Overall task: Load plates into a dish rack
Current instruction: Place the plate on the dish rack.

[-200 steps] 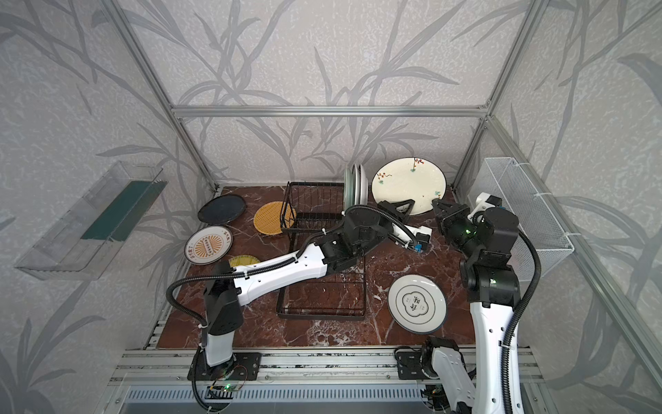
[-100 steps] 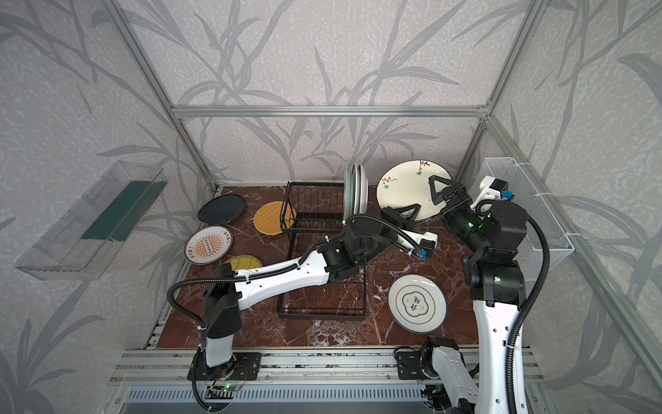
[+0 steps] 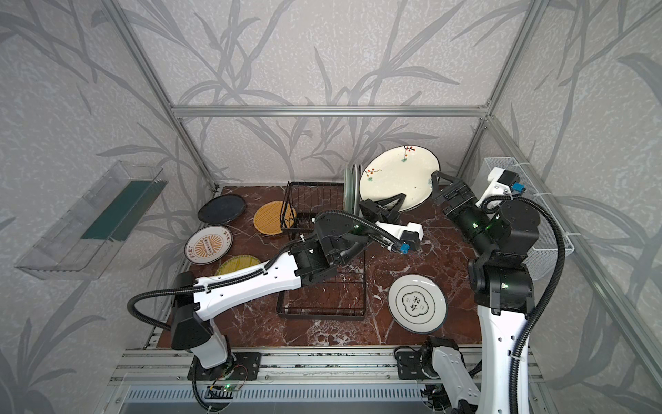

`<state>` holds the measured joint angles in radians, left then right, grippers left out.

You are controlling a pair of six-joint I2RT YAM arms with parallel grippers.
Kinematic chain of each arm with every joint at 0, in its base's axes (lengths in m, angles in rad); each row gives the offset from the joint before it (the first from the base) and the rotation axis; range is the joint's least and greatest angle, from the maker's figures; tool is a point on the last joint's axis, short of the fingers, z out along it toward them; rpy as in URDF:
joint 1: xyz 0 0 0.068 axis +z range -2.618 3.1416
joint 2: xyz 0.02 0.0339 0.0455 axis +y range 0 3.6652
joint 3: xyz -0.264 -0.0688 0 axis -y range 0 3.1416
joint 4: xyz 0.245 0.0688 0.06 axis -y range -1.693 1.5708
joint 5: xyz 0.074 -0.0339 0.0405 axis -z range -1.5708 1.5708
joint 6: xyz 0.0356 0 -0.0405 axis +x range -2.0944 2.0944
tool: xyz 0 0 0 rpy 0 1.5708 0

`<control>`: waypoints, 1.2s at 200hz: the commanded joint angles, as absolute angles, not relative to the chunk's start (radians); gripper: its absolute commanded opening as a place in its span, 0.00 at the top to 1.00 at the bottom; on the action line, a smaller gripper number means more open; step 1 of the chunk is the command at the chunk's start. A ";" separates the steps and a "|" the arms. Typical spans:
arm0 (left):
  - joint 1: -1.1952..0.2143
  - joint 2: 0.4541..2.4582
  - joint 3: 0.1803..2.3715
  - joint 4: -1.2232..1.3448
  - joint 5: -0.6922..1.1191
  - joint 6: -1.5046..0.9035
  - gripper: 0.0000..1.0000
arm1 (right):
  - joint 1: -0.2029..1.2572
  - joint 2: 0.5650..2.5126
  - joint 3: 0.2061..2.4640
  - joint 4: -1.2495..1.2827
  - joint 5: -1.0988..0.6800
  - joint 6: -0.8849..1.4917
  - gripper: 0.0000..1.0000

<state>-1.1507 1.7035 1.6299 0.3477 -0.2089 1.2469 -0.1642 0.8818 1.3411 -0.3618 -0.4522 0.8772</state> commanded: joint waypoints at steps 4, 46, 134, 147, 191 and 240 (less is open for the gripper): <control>-1.153 1.595 1.617 0.425 -0.246 1.195 1.00 | -0.167 0.871 1.350 -0.321 -0.460 0.858 0.01; -1.152 1.479 1.580 0.341 -0.302 1.024 1.00 | -0.167 0.867 1.330 -0.317 -0.485 0.844 0.01; -1.149 1.320 1.599 0.149 -0.376 0.661 1.00 | -0.164 0.848 1.212 -0.307 -0.542 0.872 0.01; -1.146 1.307 1.625 0.101 -0.399 0.571 1.00 | -0.164 0.845 1.194 -0.320 -0.552 0.870 0.01; -1.143 1.328 1.735 -0.074 -0.504 0.260 1.00 | -0.138 0.838 1.156 -0.355 -0.545 0.822 0.01; -1.130 1.432 1.945 -0.241 -0.680 0.086 1.00 | -0.076 0.845 1.130 -0.360 -0.525 0.792 0.01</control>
<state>-1.1423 1.3960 1.8015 -0.2142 -0.5598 0.2291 -0.1101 0.8509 1.1423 -0.3584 -0.5316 0.8318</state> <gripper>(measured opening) 0.136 0.991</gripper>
